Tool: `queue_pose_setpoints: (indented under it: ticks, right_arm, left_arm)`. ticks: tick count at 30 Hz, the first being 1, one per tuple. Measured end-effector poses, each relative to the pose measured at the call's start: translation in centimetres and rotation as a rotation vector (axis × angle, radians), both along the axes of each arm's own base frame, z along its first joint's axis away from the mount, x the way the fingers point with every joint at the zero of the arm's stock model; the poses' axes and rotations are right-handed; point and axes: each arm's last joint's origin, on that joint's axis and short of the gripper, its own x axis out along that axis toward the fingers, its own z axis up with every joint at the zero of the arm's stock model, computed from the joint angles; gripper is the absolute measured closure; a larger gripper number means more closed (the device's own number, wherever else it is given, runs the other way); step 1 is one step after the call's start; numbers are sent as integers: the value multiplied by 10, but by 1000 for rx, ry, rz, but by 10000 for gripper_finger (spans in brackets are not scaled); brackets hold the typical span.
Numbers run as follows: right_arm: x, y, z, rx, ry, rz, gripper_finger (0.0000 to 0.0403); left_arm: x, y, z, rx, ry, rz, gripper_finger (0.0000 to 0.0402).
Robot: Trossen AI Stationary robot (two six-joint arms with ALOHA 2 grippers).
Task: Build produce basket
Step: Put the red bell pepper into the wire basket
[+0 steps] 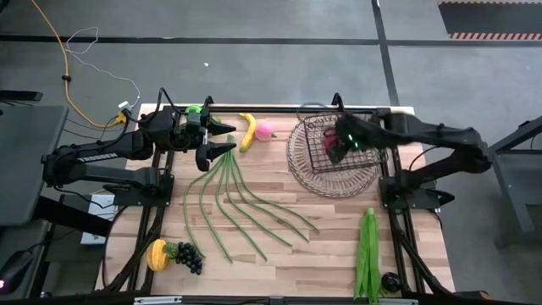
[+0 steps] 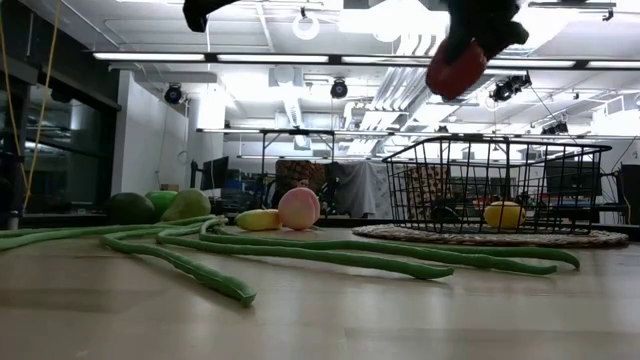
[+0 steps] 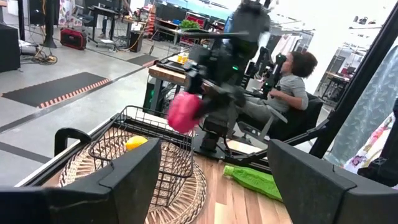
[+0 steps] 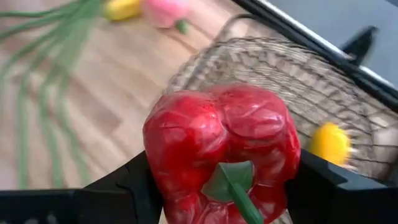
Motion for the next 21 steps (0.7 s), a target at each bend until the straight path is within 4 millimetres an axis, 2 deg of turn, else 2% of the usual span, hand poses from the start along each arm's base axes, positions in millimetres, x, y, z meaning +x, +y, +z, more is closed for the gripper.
queue_pose_setpoints:
  ticks: [2,5,10,12,17,21]
  right_arm:
    - [6,-11,4,-5,10,23,162]
    - [20,-20,13,-69,-75,181,162]
    - [48,-21,29,-184,-405,466,162]
    - [58,-21,31,-219,-549,527,162]
    - [74,-14,15,-241,-768,552,162]
    - [78,-4,9,-243,-827,567,162]
  left_arm:
    - [0,0,0,0,-1,1,119]
    - [0,1,1,4,-9,19,119]
    - [0,1,5,18,-49,28,119]
    - [0,1,7,15,-66,29,119]
    - [0,1,9,-52,-106,37,119]
    - [0,1,9,-13,-96,27,119]
